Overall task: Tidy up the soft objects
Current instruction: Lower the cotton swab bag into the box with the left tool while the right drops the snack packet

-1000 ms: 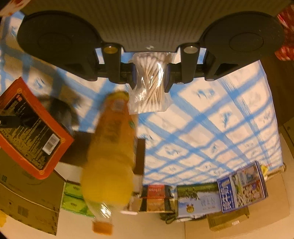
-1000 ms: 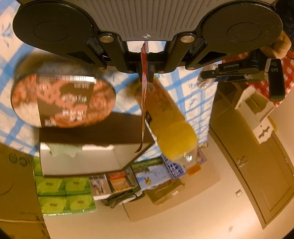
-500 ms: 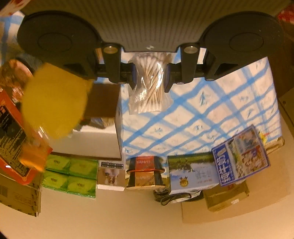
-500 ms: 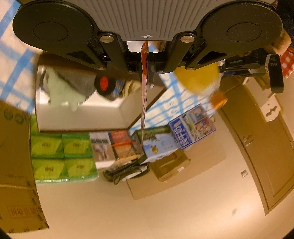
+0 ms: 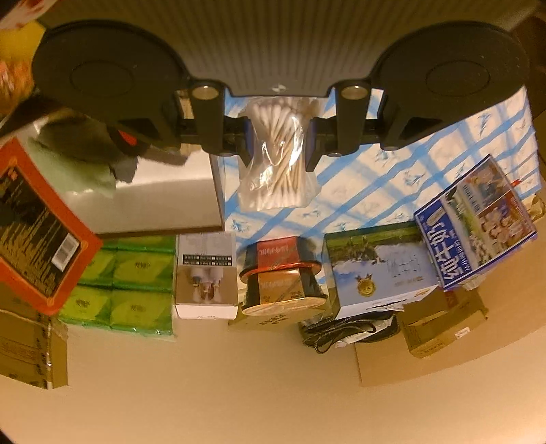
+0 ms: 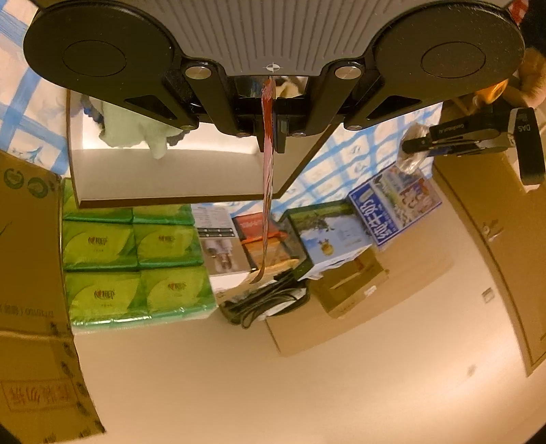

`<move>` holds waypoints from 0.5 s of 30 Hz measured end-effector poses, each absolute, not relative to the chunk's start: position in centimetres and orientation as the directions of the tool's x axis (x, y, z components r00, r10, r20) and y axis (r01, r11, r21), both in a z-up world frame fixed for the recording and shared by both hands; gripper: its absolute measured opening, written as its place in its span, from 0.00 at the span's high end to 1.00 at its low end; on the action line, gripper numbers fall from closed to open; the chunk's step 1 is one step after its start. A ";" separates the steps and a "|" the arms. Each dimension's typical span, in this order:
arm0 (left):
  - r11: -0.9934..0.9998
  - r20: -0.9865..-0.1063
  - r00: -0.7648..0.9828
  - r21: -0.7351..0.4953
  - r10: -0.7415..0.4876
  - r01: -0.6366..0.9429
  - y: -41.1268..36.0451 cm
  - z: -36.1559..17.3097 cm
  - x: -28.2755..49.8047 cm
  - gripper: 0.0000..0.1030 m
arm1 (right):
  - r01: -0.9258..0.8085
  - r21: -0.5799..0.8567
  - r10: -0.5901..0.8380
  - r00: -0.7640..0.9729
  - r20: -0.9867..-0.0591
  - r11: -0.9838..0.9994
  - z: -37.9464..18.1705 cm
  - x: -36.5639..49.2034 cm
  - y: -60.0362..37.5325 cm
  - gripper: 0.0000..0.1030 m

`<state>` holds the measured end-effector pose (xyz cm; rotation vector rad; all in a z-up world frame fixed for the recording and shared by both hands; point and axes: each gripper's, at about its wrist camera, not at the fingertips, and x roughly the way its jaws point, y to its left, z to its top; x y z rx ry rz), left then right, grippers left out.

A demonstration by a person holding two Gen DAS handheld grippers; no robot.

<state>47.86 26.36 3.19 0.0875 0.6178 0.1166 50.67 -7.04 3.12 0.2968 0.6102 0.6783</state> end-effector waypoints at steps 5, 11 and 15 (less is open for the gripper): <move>0.994 -0.591 0.802 0.111 0.082 -0.020 25.2 2.5 51.4 0.75 | -0.454 0.470 0.649 0.614 -0.450 0.757 1.9 53.5 -6.5 0.99; 0.990 -0.619 0.785 0.113 0.006 0.082 23.3 0.9 54.4 0.75 | -0.420 0.484 0.636 0.593 -0.494 0.768 0.1 55.9 -5.5 0.99; 0.977 -0.641 0.767 0.141 -0.031 0.158 21.9 -0.3 55.7 0.75 | -0.388 0.527 0.646 0.572 -0.506 0.756 -1.3 57.1 -5.4 0.99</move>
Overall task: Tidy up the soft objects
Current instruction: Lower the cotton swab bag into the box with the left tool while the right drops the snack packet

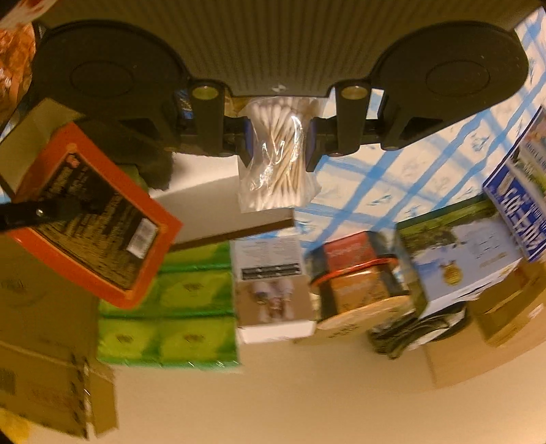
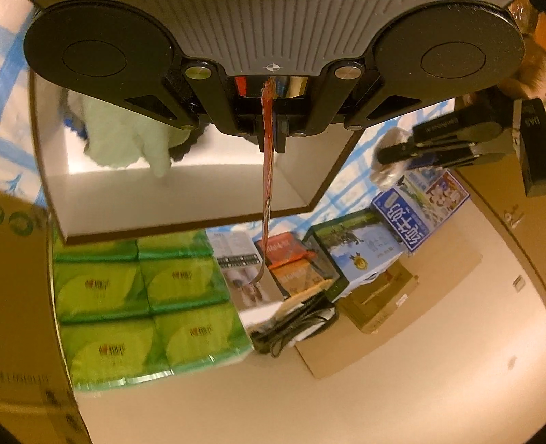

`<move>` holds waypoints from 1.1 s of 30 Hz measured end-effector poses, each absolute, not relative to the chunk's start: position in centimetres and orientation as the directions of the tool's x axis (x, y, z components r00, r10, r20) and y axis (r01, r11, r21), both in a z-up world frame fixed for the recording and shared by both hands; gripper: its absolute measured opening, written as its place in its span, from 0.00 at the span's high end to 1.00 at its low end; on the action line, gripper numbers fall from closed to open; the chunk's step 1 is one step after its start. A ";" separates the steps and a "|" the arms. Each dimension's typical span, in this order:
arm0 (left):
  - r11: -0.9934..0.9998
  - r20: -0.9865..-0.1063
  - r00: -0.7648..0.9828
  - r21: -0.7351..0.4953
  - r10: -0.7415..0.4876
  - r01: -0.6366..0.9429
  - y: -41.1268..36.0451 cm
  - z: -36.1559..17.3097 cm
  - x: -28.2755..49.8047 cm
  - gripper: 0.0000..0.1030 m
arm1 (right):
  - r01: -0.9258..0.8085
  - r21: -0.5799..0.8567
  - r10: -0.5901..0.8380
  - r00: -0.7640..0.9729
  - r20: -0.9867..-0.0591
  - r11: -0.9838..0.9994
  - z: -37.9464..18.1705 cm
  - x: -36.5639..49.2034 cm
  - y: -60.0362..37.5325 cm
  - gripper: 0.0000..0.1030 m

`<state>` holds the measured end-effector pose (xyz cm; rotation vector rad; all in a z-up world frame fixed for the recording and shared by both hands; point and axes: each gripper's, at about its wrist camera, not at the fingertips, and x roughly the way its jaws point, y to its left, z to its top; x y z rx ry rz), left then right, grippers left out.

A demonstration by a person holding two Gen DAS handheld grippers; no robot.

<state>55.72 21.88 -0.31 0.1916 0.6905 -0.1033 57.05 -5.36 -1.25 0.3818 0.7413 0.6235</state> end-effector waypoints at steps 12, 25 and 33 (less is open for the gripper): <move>0.946 -0.668 0.736 0.156 -0.111 0.285 19.0 -2.5 58.2 0.74 | -0.334 0.590 0.664 0.533 -0.525 0.735 -3.5 59.2 -5.2 0.99; 0.941 -0.674 0.728 0.154 -0.124 0.302 18.0 -3.4 59.3 0.56 | -0.328 0.600 0.669 0.524 -0.527 0.730 -4.2 59.8 -5.0 0.99; 0.935 -0.673 0.729 0.166 -0.126 0.314 17.8 -3.8 59.1 0.47 | -0.319 0.639 0.697 0.502 -0.512 0.700 -4.7 60.1 -4.6 0.98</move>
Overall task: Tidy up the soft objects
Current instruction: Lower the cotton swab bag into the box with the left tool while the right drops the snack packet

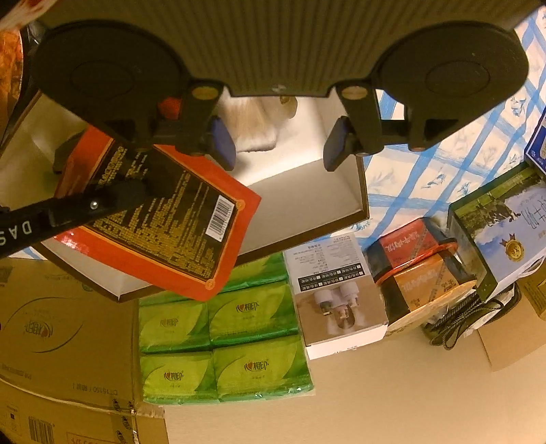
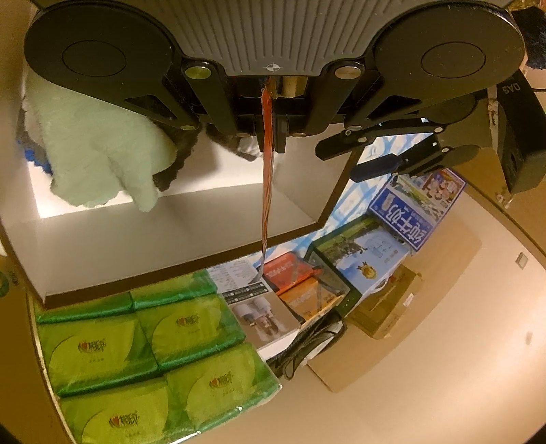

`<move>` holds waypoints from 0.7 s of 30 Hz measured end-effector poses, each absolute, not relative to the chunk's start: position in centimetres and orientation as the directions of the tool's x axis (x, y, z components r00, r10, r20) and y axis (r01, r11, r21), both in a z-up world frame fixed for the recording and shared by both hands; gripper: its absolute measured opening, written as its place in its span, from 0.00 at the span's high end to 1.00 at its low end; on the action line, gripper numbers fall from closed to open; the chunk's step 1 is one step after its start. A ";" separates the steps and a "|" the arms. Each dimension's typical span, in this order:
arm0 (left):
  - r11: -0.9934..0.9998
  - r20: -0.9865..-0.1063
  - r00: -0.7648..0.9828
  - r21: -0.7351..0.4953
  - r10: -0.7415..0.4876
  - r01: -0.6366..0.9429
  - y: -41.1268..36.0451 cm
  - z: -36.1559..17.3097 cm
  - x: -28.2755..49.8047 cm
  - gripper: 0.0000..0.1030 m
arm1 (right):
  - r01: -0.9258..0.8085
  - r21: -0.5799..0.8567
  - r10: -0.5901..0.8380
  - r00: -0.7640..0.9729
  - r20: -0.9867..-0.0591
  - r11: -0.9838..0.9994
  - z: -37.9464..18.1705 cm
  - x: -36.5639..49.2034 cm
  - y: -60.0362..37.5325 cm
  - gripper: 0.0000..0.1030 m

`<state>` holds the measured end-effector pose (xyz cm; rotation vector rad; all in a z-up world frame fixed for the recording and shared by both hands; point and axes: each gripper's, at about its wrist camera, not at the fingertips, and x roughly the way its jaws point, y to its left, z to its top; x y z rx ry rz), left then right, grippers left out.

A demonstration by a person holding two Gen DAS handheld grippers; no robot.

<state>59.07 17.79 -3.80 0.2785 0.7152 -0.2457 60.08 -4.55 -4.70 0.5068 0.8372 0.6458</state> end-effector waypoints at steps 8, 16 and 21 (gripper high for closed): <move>0.938 -0.674 0.728 0.160 -0.124 0.308 18.2 -4.1 58.8 0.46 | -0.313 0.646 0.696 0.517 -0.499 0.696 -4.9 60.7 -4.0 0.98; 0.941 -0.678 0.726 0.156 -0.119 0.299 18.6 -4.5 58.5 0.44 | -0.293 0.598 0.645 0.542 -0.539 0.746 -5.0 61.1 -3.9 0.29; 0.946 -0.677 0.727 0.149 -0.116 0.289 18.8 -4.4 58.4 0.44 | -0.284 0.566 0.619 0.528 -0.582 0.774 -5.3 61.2 -4.4 0.29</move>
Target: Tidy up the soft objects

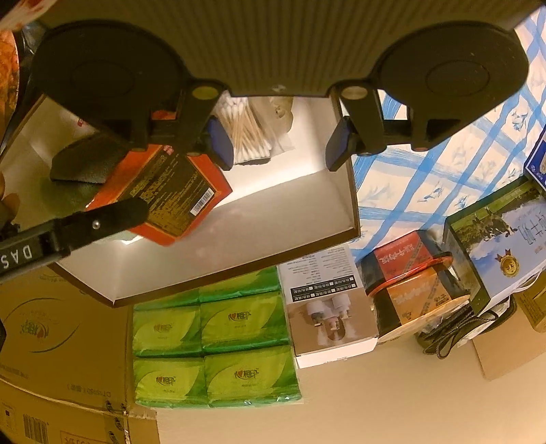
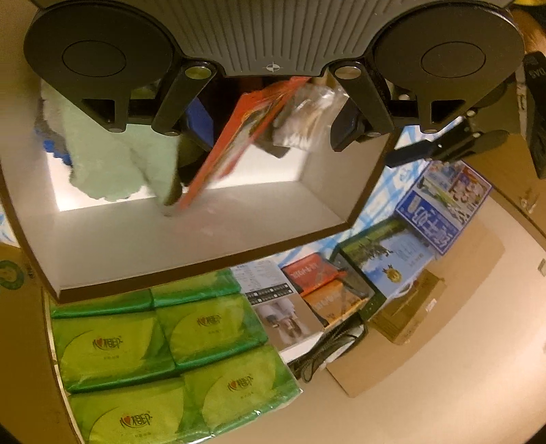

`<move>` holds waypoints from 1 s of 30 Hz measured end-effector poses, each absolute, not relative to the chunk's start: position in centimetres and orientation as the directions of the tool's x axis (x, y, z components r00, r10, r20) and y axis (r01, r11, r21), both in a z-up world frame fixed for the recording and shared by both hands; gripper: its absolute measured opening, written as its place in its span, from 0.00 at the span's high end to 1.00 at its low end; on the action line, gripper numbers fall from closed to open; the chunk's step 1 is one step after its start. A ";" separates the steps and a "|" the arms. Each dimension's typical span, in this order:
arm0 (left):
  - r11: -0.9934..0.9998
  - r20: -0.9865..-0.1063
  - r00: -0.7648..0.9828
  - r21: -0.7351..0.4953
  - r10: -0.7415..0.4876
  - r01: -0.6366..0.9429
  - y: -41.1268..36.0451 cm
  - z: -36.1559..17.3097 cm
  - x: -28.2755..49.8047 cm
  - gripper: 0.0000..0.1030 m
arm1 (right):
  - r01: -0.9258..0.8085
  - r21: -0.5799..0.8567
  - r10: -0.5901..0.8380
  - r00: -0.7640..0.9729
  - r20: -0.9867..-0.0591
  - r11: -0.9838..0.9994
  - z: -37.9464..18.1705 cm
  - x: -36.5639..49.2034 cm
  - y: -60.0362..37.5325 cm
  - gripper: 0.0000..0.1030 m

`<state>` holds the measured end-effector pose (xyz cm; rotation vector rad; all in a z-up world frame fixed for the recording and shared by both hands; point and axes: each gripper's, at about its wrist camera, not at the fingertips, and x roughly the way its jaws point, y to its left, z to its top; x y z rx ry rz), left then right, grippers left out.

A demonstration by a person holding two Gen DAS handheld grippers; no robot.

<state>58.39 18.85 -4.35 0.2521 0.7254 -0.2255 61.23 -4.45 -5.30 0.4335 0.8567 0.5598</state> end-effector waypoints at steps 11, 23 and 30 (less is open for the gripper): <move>0.966 -0.663 0.742 0.115 -0.099 0.232 20.2 -2.7 56.8 0.44 | -0.280 0.485 0.555 0.525 -0.645 0.828 -3.7 59.5 -7.0 0.29; 0.995 -0.653 0.756 0.042 -0.039 0.087 24.4 1.3 51.1 0.43 | -0.319 0.504 0.588 0.568 -0.576 0.802 0.3 53.3 -10.5 0.29; 1.000 -0.625 0.780 0.002 -0.004 0.007 26.6 4.5 45.3 0.38 | -0.387 0.482 0.613 0.593 -0.522 0.786 2.5 47.7 -11.7 0.28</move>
